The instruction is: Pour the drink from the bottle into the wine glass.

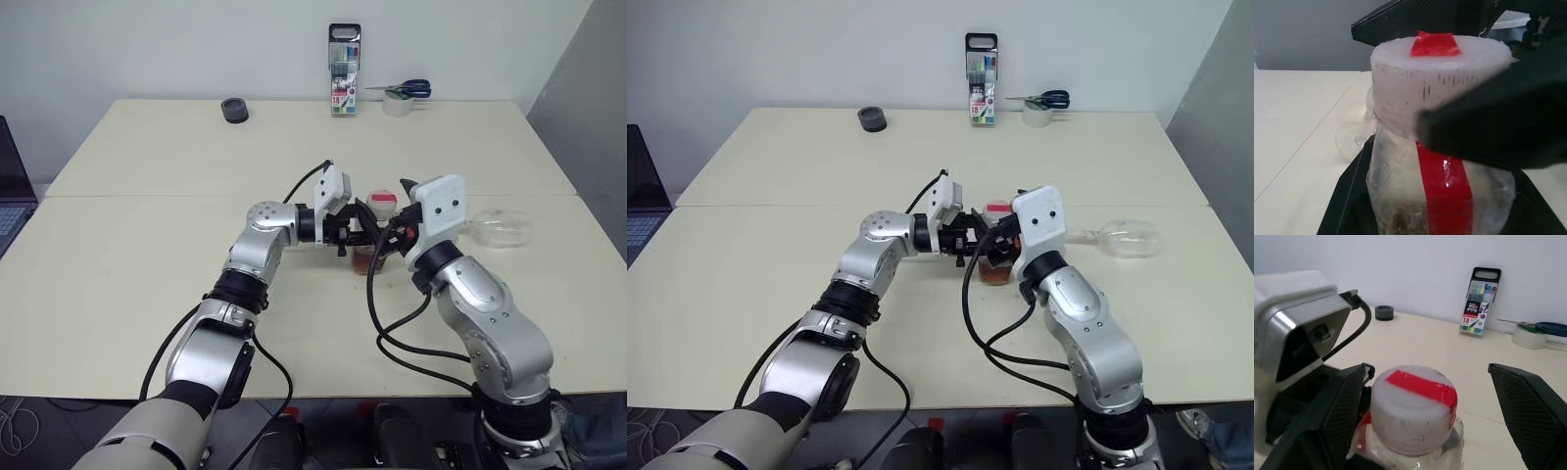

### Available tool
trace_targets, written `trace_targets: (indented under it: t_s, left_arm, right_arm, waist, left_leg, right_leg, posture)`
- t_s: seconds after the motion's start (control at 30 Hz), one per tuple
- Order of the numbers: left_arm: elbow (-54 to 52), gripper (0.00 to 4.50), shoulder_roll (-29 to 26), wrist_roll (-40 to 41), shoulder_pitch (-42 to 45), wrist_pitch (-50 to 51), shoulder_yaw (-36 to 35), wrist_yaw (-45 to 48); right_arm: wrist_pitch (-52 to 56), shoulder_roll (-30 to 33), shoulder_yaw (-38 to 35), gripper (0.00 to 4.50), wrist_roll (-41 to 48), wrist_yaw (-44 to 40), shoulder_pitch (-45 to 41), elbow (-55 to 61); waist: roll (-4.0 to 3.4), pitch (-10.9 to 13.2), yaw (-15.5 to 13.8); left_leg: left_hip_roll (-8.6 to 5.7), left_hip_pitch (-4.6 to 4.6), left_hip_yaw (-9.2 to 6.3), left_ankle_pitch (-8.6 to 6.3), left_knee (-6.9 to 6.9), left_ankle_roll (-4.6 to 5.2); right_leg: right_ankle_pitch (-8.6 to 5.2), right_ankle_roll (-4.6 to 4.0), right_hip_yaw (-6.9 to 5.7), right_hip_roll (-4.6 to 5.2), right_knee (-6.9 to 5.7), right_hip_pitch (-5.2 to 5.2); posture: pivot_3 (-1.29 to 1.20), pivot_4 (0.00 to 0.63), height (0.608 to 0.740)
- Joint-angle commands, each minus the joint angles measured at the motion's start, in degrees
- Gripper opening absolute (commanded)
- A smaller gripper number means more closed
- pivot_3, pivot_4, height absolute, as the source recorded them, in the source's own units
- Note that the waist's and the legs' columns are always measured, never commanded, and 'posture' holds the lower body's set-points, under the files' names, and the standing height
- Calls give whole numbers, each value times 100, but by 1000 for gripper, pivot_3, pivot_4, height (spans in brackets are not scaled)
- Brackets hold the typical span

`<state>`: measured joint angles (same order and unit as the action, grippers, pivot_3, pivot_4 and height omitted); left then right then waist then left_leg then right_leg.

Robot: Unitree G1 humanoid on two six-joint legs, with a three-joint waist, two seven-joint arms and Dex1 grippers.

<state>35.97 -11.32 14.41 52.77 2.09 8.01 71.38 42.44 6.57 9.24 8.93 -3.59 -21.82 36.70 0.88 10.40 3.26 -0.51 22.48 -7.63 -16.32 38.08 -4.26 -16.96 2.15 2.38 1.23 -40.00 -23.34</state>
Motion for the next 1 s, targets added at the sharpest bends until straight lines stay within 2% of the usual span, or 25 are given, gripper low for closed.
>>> trace_targets:
  t_s: [0.03, 0.13, 0.27, 0.3, 0.33, 0.43, 0.47, 0.53, 0.63, 0.73, 0.8, 0.87, 1.0]
  left_arm:
    - [-144, 1871, 3, 35, 133, -106, -94, -23]
    - [-160, 1871, 3, 34, 120, -104, -92, -34]
    - [-195, 1871, -1, 37, 98, -92, -88, -37]
    - [-202, 1871, -4, 39, 93, -89, -86, -37]
    - [-210, 1871, -9, 41, 87, -87, -85, -34]
    - [-222, 1871, -21, 42, 77, -78, -81, -20]
    - [-222, 1871, -32, 41, 79, -72, -75, 0]
    - [-210, 1870, -56, 45, 96, -63, -68, 59]
    - [-140, 1869, -119, 13, 135, -153, -47, 211]
    - [-111, 1847, -160, -15, 139, -270, -27, 292]
    - [-100, 1829, -161, -23, 140, -314, -40, 279]
    - [-134, 1820, -154, -8, 121, -301, -76, 222]
    - [-303, 1817, -165, 71, 12, -181, -121, 151]
  right_arm:
    - [-181, -159, -73, 4264, -64, 118, -24, 59]
    - [-210, -250, -68, 3709, -94, 110, -12, 15]
    - [-259, -275, -48, 2300, -103, 37, 1, 3]
    - [-266, -276, -44, 2001, -106, 16, 4, 4]
    - [-279, -281, -41, 1892, -93, -13, 10, 9]
    - [-317, -246, -35, 1901, 1, -170, 22, 20]
    - [-335, -120, -32, 1901, 160, -457, -17, 14]
    - [-392, 363, -125, 1901, 664, -1440, -209, -106]
    - [-374, 1560, -430, 1901, 1500, -3460, -980, -1011]
    - [143, 2170, -487, 1901, 2200, -4600, -1811, -1950]
    - [281, 2229, -445, 1901, 2341, -4808, -2078, -2209]
    - [261, 2122, -487, 1901, 2296, -4653, -2138, -2266]
    - [-29, 2042, -702, 3181, 1937, -4140, -1924, -1933]
  waist:
    - [0, 0, 1]
    - [0, 0, 2]
    - [-1, 0, 4]
    - [-1, 0, 4]
    - [-1, 0, 4]
    - [-1, 0, 4]
    - [-1, 0, 4]
    - [0, 0, 4]
    - [-1, 1, 4]
    - [-1, 1, 9]
    - [-1, 1, 17]
    - [-1, 1, 18]
    - [-1, 1, 13]
  left_leg:
    - [0, 0, 0, 0, 0, 0]
    - [0, 0, 0, 0, 0, 0]
    - [0, -1, 0, 0, -1, 1]
    - [0, 0, 0, -1, 0, 1]
    - [0, 0, 0, 0, 0, 1]
    - [0, 0, 0, -1, 0, 1]
    - [0, 0, 0, -1, 0, 1]
    - [-1, 0, 0, -1, 0, 1]
    - [-5, -3, 5, -11, 3, 21]
    - [0, -18, 4, -12, -6, 27]
    - [5, -20, 4, -12, -12, 27]
    - [7, -19, 2, -12, -13, 27]
    - [2, -11, 7, -10, -9, 23]
  right_leg:
    - [0, 0, 0, 0, 0, 0]
    - [0, 0, 0, 0, 0, 0]
    - [0, 0, 0, -1, 0, 0]
    - [0, 0, 0, -1, 0, 0]
    - [0, 0, 0, -1, 0, 0]
    - [0, 0, 0, -1, 0, 0]
    - [0, 0, 0, -1, 0, 0]
    - [0, 0, 0, 0, 0, 1]
    - [0, 1, 1, 2, 4, 7]
    - [0, 0, -3, -4, 3, 15]
    - [0, -2, -4, -9, 2, 14]
    - [0, -3, -5, -8, 2, 12]
    - [1, -3, 0, 4, 3, 6]
  posture:
    - [0, 150, 740]
    - [0, 150, 740]
    - [0, 150, 740]
    - [0, 150, 740]
    - [0, 150, 740]
    - [0, 150, 740]
    - [0, 150, 740]
    - [0, 150, 740]
    - [0, 150, 740]
    - [0, 150, 740]
    - [0, 150, 740]
    - [0, 150, 740]
    - [0, 150, 740]
